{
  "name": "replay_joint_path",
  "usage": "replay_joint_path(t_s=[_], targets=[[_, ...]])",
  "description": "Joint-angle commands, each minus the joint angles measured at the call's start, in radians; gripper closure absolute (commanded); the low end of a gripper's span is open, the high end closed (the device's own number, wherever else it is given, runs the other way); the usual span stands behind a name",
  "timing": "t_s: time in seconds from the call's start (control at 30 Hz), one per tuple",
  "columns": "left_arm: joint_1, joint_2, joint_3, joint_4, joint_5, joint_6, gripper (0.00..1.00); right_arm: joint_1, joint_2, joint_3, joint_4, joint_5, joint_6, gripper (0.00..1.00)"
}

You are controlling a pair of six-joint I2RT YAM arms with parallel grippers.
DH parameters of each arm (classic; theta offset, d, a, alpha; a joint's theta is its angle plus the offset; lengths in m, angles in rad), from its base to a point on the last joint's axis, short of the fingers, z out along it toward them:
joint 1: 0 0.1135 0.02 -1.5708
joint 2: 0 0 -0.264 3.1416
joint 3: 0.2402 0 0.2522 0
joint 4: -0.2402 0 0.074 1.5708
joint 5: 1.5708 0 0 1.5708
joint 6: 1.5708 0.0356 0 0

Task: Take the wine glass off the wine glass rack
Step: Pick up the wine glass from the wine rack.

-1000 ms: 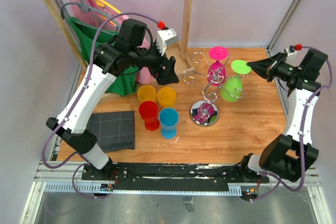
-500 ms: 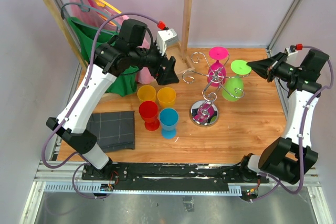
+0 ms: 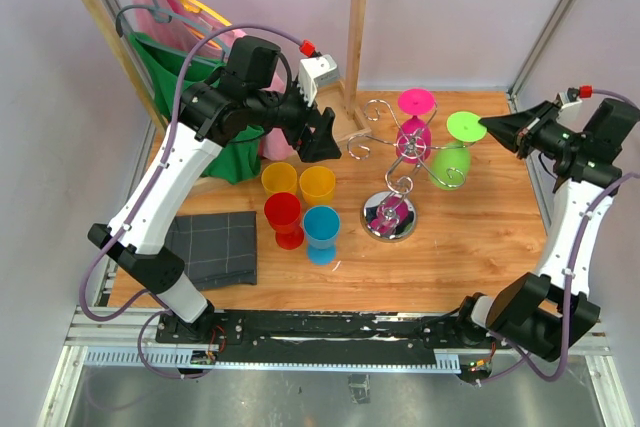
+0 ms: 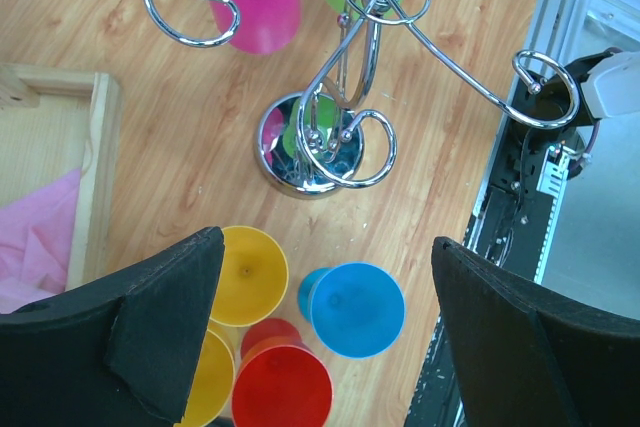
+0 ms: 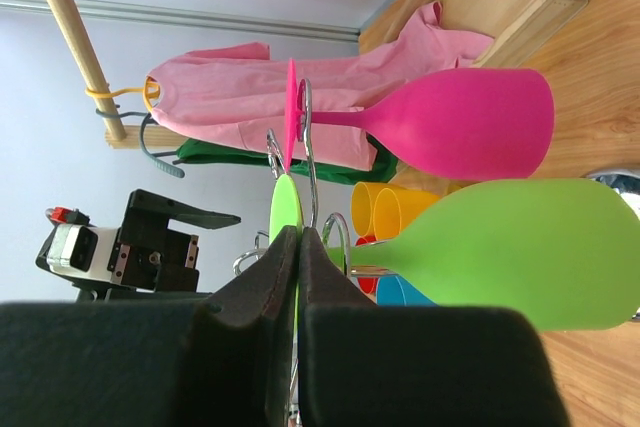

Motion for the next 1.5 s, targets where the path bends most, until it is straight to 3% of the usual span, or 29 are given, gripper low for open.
replay_joint_path(t_s=[0.0,1.47], targets=[[0.007,-0.005,-0.005,0.016,0.017,0.009,0.1,-0.024,-0.028,-0.01,-0.013,0.0,0.002,1.0],[0.007,0.011,-0.002,0.017,0.036,0.013,0.1,-0.044,-0.132,-0.085,-0.061,0.022,-0.011,0.99]])
